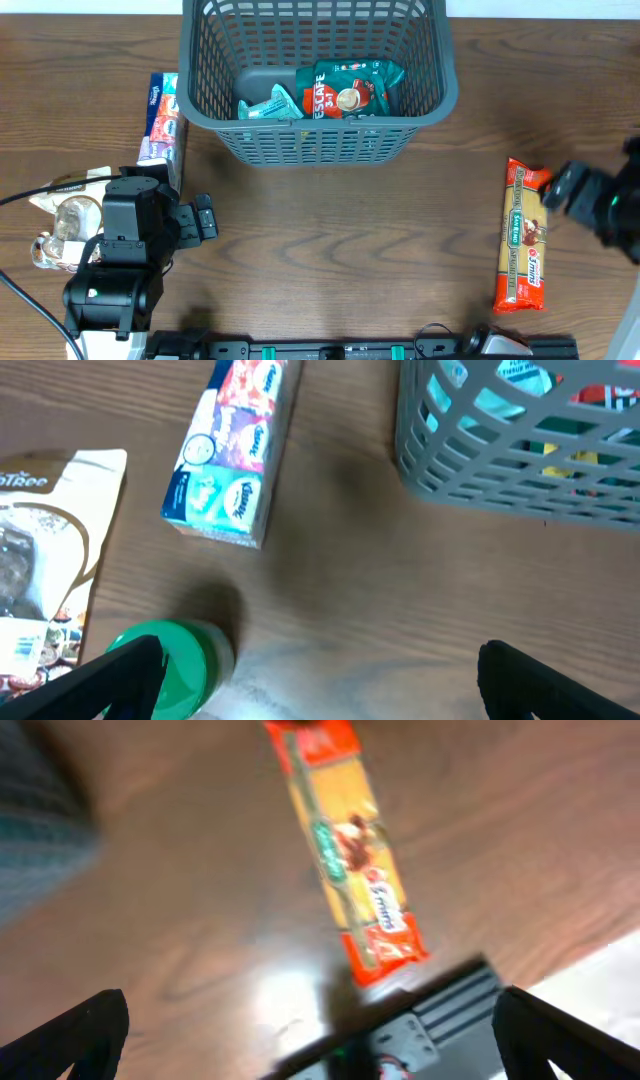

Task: Pack container
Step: 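Lower the right gripper onto the orange biscuit pack and grasp it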

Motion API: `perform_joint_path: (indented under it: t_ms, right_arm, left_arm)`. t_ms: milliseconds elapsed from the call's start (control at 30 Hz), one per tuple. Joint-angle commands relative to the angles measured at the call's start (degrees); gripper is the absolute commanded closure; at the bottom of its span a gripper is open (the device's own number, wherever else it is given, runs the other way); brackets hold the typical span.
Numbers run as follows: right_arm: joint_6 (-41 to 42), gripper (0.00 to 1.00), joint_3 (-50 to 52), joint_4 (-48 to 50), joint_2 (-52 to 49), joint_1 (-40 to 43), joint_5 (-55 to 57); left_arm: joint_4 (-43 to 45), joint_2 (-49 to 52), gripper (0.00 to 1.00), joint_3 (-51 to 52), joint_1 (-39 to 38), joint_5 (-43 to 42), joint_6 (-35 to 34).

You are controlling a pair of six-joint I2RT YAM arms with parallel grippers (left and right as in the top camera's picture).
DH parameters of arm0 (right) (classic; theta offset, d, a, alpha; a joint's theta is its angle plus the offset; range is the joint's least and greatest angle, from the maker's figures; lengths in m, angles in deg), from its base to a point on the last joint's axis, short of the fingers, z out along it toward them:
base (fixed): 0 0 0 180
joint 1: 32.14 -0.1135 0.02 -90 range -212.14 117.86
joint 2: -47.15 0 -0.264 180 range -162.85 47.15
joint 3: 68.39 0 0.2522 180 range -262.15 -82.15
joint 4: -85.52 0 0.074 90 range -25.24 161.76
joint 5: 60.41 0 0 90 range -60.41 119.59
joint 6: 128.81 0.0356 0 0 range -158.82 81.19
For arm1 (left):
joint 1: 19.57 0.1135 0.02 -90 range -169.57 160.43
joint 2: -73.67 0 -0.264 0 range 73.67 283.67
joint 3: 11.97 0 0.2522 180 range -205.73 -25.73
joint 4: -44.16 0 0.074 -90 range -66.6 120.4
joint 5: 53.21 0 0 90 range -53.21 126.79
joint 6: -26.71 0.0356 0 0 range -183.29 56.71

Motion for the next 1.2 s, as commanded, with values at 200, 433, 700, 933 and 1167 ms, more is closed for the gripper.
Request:
perform_joint_path:
  t_ms: [200,433,700,933,1167]
  right_arm:
    - [-11.96,0.01,23.26,18.23,-5.38,4.79,-0.66]
    - [-13.64,0.01,31.47,29.55,-15.06,4.76,-0.02]
    - [-13.64,0.01,36.35,39.67,-25.97,4.92,0.72]
    - [-13.62,0.01,37.81,45.68,-32.87,5.22,0.70]
    - [-13.40,0.43,37.90,46.60,-36.68,5.09,-0.74]
  left_arm:
    - [-0.11,-0.11,0.02,-0.87,0.31,0.68,0.35]
    - [-0.13,-0.11,0.02,-0.87,0.31,0.68,0.35]
    - [-0.13,-0.11,0.01,-0.87,0.31,0.68,0.33]
    - [-0.13,-0.11,0.02,-0.87,0.31,0.68,0.33]
    - [-0.13,-0.11,0.02,-0.87,0.31,0.70,0.33]
